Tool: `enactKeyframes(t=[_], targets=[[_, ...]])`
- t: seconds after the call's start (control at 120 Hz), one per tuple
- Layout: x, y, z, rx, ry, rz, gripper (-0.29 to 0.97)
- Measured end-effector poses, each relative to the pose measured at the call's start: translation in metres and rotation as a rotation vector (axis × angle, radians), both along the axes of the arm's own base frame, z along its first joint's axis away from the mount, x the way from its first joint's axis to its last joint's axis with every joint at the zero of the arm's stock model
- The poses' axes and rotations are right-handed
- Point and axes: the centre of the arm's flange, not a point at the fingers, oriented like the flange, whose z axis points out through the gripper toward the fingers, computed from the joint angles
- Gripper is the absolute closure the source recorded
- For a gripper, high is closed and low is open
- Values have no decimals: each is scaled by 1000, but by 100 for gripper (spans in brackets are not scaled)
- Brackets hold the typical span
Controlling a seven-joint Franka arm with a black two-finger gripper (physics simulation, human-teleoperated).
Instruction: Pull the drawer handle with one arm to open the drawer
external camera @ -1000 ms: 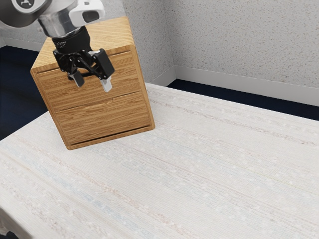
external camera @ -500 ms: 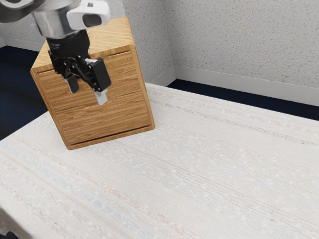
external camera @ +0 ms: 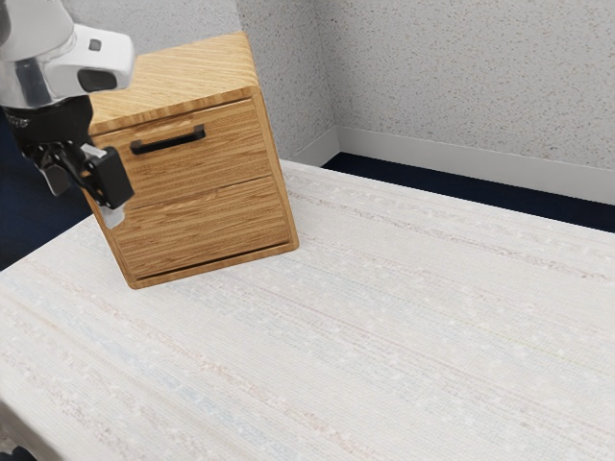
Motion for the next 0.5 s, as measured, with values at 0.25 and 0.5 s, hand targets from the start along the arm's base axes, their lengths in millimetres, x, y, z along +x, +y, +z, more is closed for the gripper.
enactKeyframes(t=[0.25,0.5], targets=[[5,18,-21,85,-49,-49,0],[25,31,-28,134,-157,-153,0]])
